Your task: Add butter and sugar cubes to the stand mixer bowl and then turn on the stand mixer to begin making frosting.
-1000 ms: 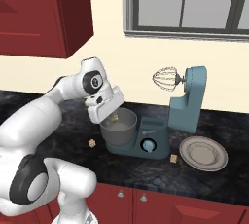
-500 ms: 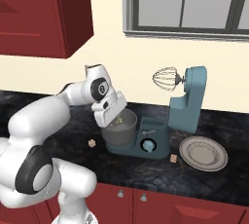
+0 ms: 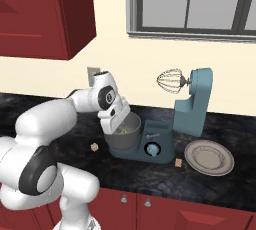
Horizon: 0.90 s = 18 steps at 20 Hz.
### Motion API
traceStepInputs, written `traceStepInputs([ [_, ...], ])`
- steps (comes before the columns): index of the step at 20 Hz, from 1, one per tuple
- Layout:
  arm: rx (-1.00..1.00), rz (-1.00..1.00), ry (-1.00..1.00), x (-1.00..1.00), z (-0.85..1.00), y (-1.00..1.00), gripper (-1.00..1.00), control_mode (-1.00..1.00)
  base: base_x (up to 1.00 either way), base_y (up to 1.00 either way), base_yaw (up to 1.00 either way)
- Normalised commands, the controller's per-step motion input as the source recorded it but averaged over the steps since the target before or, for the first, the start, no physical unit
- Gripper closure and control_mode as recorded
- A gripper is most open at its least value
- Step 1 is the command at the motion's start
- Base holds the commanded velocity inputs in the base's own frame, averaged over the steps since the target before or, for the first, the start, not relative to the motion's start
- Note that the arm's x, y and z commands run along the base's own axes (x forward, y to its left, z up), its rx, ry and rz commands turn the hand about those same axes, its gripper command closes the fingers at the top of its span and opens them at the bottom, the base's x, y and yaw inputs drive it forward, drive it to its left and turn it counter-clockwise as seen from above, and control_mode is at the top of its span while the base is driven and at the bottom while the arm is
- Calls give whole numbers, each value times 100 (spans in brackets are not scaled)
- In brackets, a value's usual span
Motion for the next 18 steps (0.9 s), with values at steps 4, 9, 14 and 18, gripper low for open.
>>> traceStepInputs([
  [4, 4, 3, -3, 0, 0, 0, -100, -100, 0, 0, 0],
  [9, 0, 0, -1, -1, 20, 3, -100, -100, 0, 0, 0],
  [14, 0, 0, -2, -13, 47, 4, -100, -100, 0, 0, 0],
  [18, 0, 0, -4, -48, 29, 0, -100, -100, 0, 0, 0],
])
